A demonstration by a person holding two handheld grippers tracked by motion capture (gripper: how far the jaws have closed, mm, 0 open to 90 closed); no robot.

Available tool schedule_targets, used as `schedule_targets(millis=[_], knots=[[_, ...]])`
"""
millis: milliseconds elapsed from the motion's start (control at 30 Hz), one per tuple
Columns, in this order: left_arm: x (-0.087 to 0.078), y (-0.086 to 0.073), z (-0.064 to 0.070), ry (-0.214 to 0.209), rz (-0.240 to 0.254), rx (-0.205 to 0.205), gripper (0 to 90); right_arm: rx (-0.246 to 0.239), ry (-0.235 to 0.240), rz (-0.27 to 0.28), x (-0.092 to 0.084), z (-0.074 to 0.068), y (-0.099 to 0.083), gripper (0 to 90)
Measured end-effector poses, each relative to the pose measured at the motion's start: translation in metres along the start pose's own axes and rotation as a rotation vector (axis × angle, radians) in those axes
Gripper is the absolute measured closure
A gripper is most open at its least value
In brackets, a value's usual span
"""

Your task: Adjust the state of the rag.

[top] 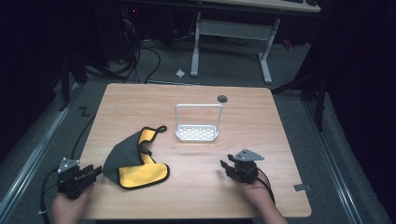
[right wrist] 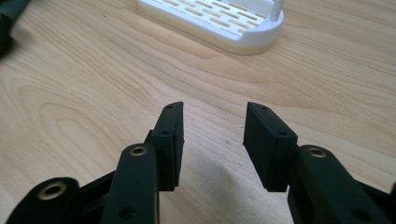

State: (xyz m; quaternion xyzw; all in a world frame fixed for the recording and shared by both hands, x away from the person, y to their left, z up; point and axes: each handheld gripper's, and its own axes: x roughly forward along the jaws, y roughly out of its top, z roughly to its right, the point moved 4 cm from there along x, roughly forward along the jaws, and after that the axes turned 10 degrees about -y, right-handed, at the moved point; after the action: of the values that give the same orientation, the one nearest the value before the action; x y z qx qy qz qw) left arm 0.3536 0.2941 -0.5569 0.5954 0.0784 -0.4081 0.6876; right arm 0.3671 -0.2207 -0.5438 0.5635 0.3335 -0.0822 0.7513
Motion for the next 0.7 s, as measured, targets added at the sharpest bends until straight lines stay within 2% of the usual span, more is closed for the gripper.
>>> schedule_targets(millis=[67,100,167,333,367,433,467,600,700], knots=[[0.000,0.000,0.000,-0.005,-0.001,0.005,59.3,-0.007,0.003,0.002,0.001,0.000,0.000,56.1],[-0.001,0.001,-0.001,-0.017,0.008,-0.005,59.2,-0.040,0.002,0.019,-0.001,-0.003,-0.001,55.6],[-0.002,0.001,-0.002,-0.018,0.011,-0.002,58.9,-0.074,-0.005,0.036,-0.002,-0.004,-0.002,55.7],[-0.007,0.003,-0.002,-0.024,0.025,0.009,57.3,-0.121,0.000,0.065,-0.003,-0.008,-0.004,54.4],[-0.009,0.004,-0.001,-0.028,0.026,0.020,56.8,-0.107,0.012,0.058,-0.002,-0.008,-0.004,53.0],[-0.012,0.007,0.003,-0.026,0.014,0.053,54.0,-0.035,0.049,0.005,-0.001,-0.006,-0.004,50.9],[-0.014,0.009,0.005,-0.021,0.022,0.070,51.8,-0.017,0.062,-0.002,-0.001,-0.006,-0.003,50.2],[-0.021,0.018,0.013,-0.011,0.063,0.109,48.4,0.003,0.055,-0.004,-0.003,-0.003,-0.002,46.7],[-0.024,0.021,0.016,-0.020,0.076,0.115,46.9,0.003,0.072,-0.001,-0.004,-0.002,-0.001,45.7]])
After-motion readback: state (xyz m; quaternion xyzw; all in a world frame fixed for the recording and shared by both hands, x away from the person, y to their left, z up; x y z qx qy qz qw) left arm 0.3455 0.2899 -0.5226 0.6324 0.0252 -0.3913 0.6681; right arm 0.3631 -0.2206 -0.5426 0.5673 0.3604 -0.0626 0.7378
